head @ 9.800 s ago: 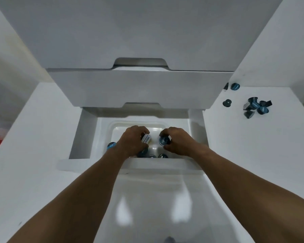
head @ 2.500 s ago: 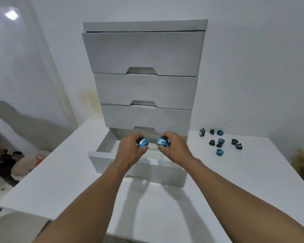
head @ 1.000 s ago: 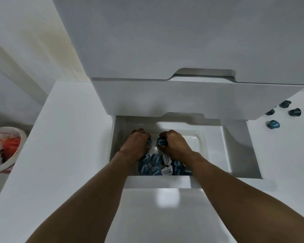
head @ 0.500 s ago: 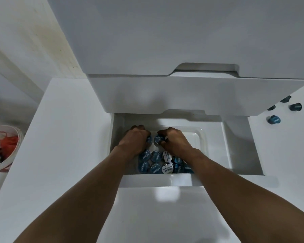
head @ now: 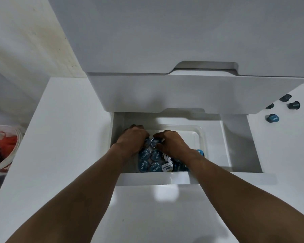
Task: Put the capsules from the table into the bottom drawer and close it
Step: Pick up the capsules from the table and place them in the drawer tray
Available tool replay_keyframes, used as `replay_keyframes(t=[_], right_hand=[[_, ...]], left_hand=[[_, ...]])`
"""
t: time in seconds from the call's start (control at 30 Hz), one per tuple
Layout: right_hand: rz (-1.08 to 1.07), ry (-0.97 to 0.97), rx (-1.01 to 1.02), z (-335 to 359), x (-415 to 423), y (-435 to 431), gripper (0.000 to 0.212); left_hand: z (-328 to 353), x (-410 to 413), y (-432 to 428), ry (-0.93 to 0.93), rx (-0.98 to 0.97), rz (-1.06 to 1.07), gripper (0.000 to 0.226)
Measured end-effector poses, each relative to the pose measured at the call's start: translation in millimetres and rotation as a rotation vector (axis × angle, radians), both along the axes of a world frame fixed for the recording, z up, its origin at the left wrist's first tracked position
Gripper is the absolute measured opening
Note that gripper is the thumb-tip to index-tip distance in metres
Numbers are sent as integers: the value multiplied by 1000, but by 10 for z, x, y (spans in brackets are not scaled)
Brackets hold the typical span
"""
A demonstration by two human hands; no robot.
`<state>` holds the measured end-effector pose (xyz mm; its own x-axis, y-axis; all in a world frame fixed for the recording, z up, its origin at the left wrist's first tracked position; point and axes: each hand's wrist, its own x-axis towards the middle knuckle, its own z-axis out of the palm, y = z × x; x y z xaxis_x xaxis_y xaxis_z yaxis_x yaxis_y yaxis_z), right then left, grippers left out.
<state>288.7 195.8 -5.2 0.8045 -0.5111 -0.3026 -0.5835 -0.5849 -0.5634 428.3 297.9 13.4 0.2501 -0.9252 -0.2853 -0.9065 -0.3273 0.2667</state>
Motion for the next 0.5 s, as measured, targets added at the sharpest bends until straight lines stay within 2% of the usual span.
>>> replay_keyframes(t=[0.3, 0.5], right_hand=[[16, 39, -34, 2, 32, 28, 42], [-51, 84, -40, 135, 12, 2, 52]], left_hand=[[10, -13, 21, -39, 32, -3, 24], [87, 0, 63, -7, -15, 39, 39]])
